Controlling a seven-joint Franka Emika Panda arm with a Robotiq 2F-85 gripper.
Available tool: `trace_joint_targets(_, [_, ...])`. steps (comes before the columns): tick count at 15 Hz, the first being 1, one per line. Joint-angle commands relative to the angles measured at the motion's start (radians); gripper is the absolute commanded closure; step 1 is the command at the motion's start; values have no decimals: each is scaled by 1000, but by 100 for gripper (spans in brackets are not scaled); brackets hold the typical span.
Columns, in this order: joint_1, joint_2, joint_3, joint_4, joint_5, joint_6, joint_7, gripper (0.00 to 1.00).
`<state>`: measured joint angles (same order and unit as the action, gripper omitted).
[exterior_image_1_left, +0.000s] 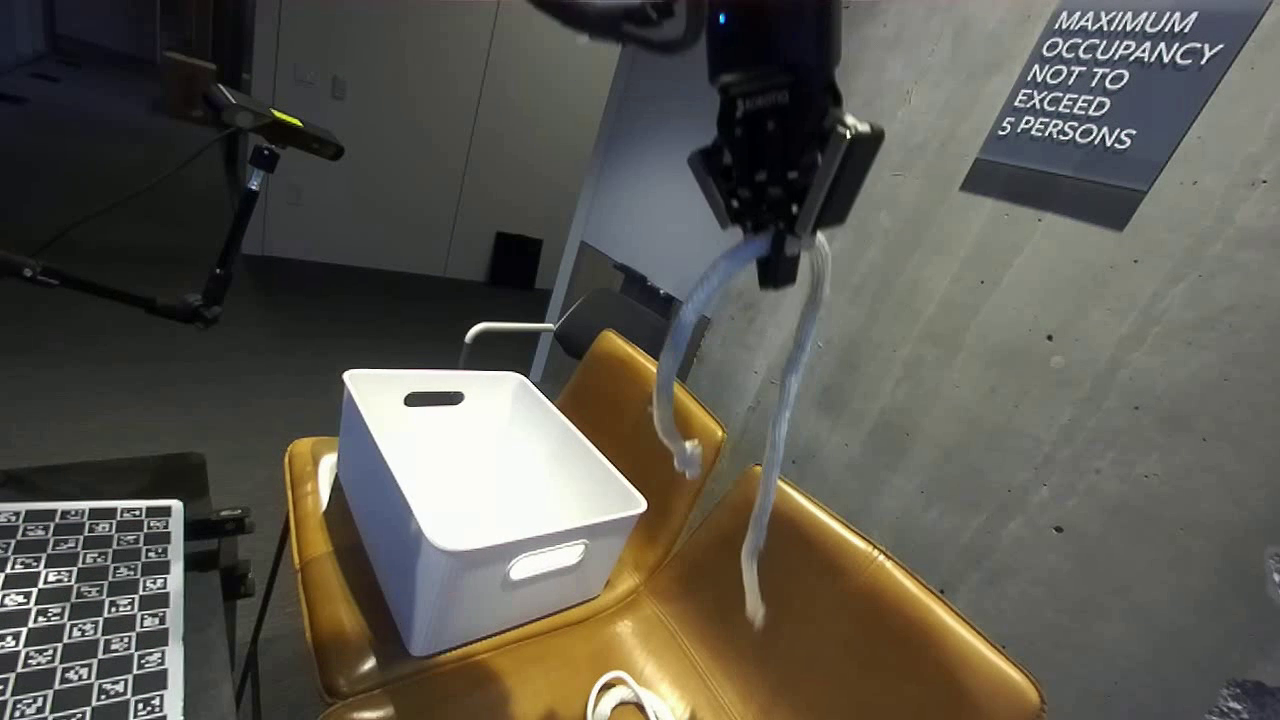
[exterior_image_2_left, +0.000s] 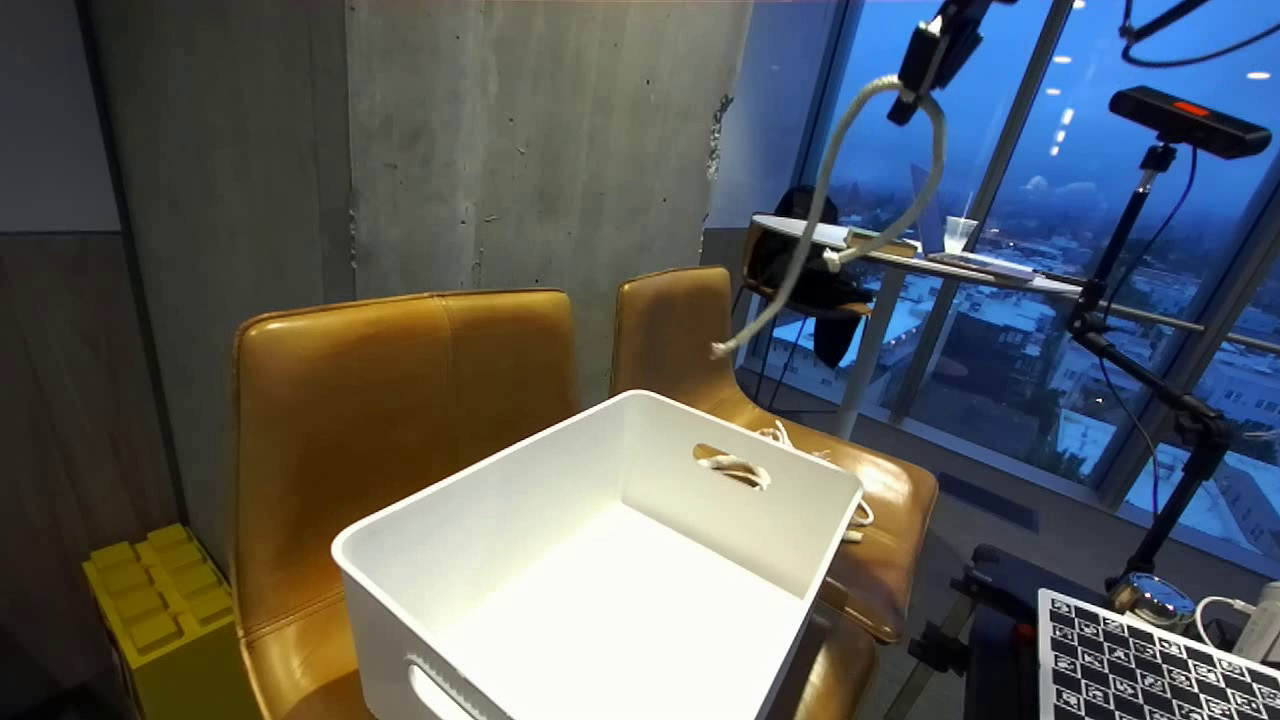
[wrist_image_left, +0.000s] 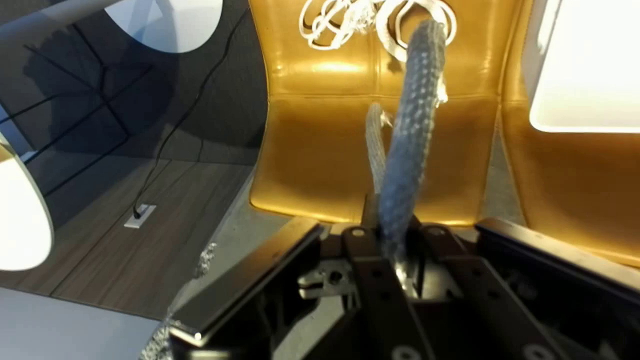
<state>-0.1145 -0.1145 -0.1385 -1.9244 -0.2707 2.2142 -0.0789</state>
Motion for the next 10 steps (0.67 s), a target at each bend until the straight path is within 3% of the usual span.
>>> trace_joint_targets(1, [56, -19, 93, 121, -12, -145, 88, 98])
trace_joint_targets(4, [124, -28, 193, 150, -30, -221, 176, 98])
trace_joint_targets(10, [240, -29, 342, 58, -18, -293, 359, 98])
